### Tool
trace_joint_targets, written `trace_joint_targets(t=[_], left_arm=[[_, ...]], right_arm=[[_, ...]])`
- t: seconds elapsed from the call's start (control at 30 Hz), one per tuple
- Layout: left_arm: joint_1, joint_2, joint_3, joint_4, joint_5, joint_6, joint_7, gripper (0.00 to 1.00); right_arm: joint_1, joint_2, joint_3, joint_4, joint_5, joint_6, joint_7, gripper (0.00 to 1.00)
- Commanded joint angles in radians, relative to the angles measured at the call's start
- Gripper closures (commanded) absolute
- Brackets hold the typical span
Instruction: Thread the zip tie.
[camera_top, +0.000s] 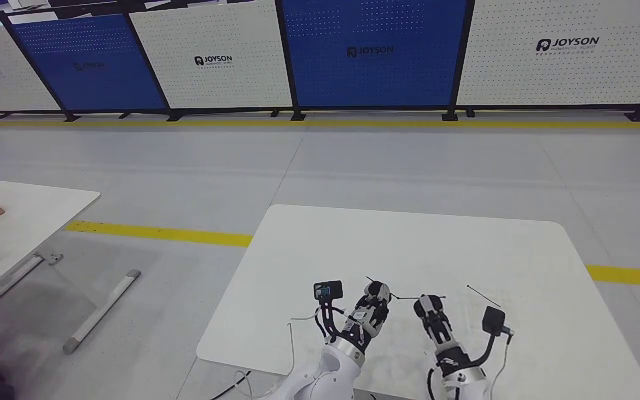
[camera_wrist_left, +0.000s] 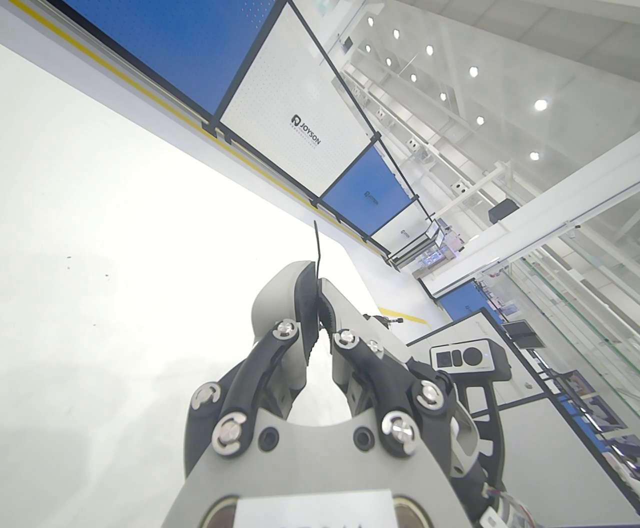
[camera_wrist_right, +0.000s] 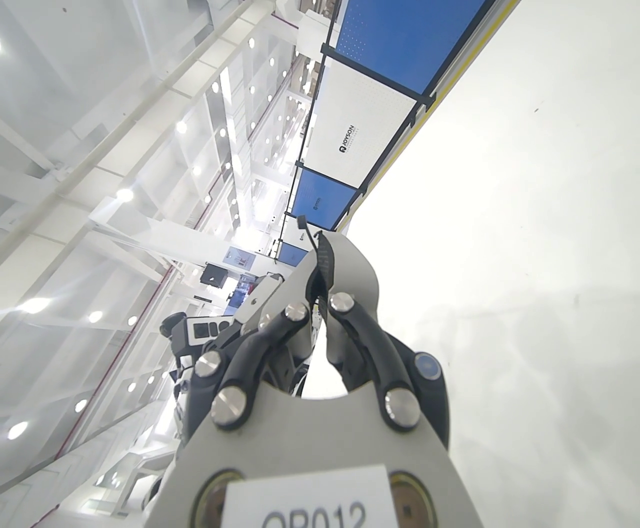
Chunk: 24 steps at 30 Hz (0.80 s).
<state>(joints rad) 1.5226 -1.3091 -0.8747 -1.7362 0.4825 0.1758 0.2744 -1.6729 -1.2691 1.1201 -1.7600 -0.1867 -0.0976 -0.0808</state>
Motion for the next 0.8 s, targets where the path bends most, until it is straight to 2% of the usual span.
trace_joint_targets(t=[0.0,0.3,0.77], left_arm=[[0.000,0.000,0.000,0.000,0.000,0.000,0.000,1.00],[0.000,0.000,0.000,0.000,0.000,0.000,0.000,1.00],[0.000,0.000,0.000,0.000,0.000,0.000,0.000,1.00]], right_arm=[[-0.004,0.000,0.004,-0.001,0.000,-0.003,0.002,1.00],[-0.007,-0.003,0.008,-0.006,-0.006,-0.005,0.010,1.00],[0.003,-0.011,0.004,0.000,-0.012,0.026,0.023,1.00]])
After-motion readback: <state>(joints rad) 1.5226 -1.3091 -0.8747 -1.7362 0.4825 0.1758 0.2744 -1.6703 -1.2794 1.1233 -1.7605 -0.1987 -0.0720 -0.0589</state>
